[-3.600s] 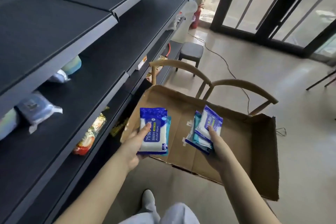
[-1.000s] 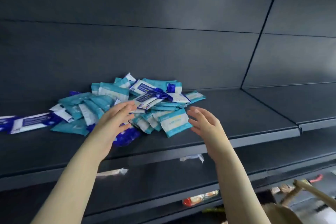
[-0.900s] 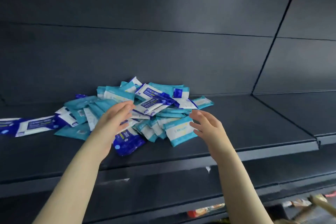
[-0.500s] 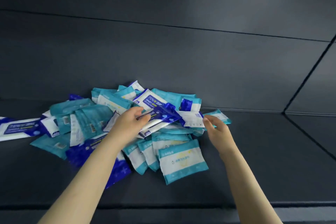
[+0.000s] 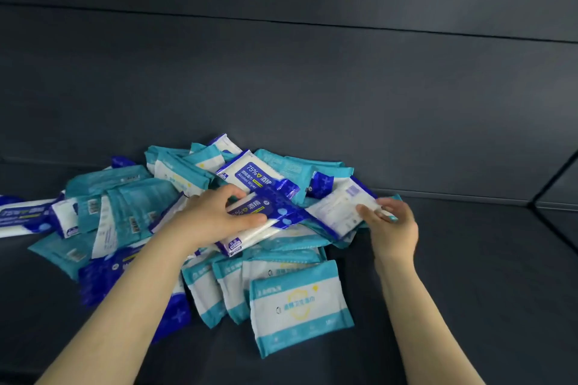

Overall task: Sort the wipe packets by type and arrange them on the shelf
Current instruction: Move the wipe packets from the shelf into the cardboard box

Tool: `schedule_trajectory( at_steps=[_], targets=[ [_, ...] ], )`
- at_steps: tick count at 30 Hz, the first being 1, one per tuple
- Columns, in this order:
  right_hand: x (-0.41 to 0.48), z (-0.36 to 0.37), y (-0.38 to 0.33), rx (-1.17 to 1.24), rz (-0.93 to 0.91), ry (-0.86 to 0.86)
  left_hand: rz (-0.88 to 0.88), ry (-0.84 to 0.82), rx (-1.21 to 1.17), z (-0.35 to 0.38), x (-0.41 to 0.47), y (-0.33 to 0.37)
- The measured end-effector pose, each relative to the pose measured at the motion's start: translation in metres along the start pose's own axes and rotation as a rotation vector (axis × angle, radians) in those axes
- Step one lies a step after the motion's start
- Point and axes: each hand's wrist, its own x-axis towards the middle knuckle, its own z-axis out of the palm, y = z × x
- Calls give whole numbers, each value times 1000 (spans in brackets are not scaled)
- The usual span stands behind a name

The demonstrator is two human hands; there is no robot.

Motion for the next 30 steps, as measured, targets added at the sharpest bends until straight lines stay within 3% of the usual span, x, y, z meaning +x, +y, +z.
schedule_trajectory(
  at_steps=[5,16,19,22,25,27,30],
  targets=[
    [18,-21,2,6,203,111,-40,-17,-58,3,0,6],
    [29,-25,11,-400,32,80,-103,-127,-298,-8,-12,5],
    [28,-25,8,-328,-2,30,-94,-78,-401,-2,-18,6],
    [26,-26,4,-71,-73,8,-60,-9,-545,2,-24,6],
    [24,-23,5,243,79,-71,-14,46,-680,4,-29,1],
    [24,-21,8,284,184,-128,11,81,-743,5,-31,-6],
    [21,-19,11,206,187,-160,24,122,-790,7,-33,-15]
  ],
)
